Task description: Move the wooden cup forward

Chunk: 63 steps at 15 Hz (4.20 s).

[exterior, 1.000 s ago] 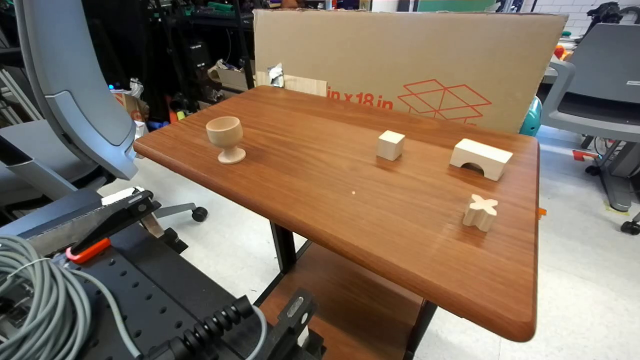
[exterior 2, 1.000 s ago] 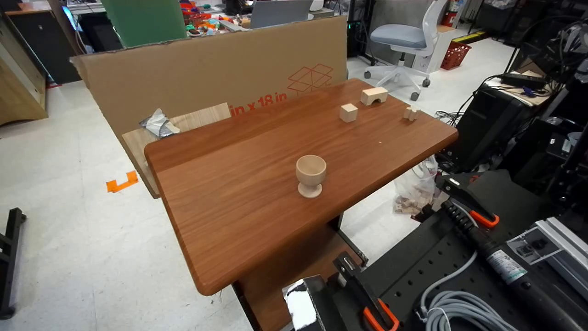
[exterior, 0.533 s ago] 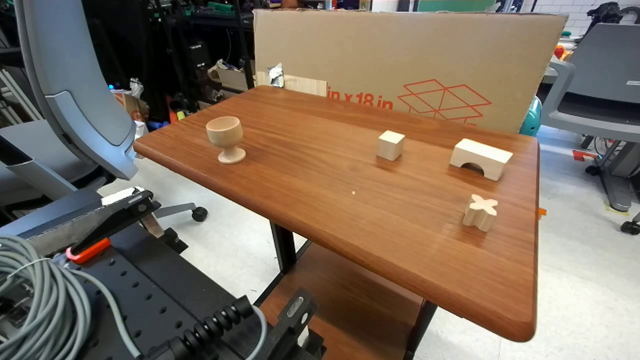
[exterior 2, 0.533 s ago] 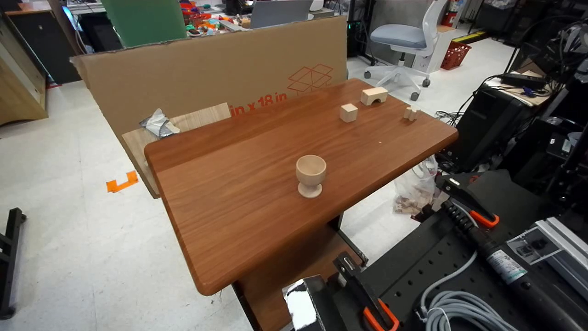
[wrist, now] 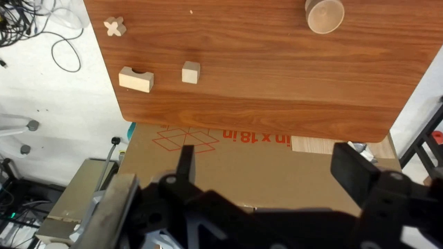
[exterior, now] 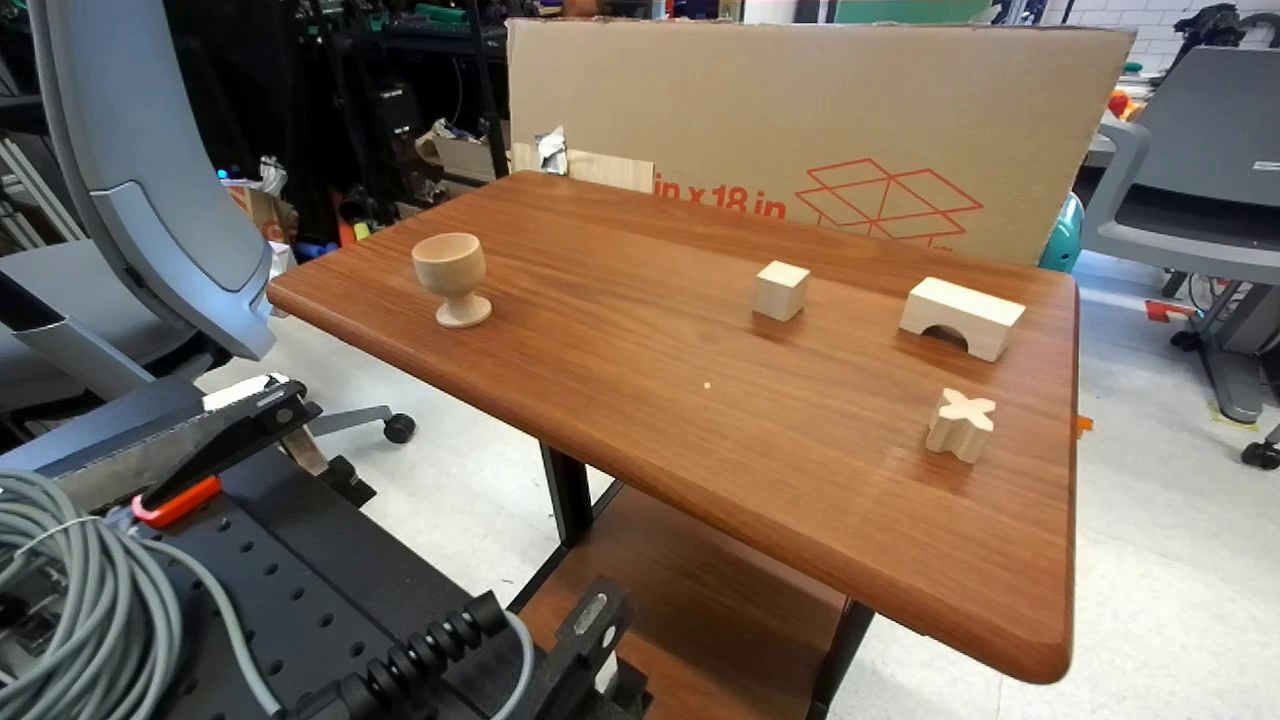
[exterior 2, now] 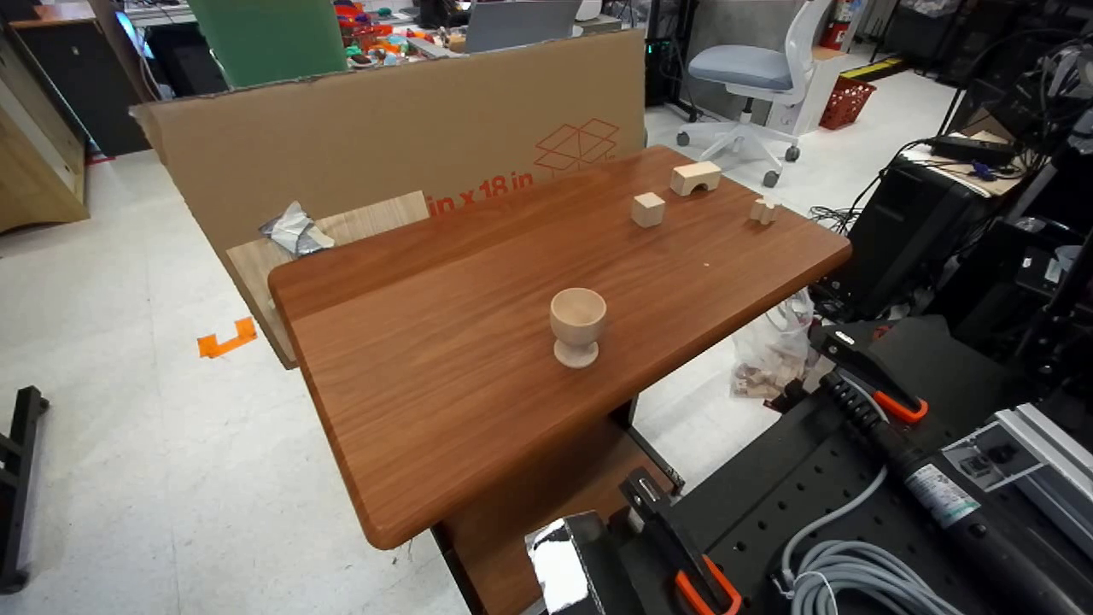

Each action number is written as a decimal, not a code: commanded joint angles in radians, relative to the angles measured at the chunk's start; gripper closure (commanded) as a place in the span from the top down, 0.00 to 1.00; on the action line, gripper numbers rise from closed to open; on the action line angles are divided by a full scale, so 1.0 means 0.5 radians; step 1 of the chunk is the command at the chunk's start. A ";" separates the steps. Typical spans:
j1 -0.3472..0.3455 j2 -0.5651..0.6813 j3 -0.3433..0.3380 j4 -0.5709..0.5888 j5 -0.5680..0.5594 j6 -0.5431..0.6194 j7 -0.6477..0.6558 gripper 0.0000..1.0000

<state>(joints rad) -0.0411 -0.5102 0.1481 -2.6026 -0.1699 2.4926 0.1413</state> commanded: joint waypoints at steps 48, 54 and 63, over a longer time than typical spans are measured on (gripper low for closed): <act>0.361 1.553 -0.076 0.425 0.178 0.305 0.131 0.42; 0.360 1.455 -0.036 0.472 0.232 0.255 0.084 0.27; 0.406 1.598 -0.091 0.932 0.165 0.253 0.204 0.27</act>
<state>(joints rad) 0.1451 0.2345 0.1338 -2.2218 -0.0709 2.6188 0.2203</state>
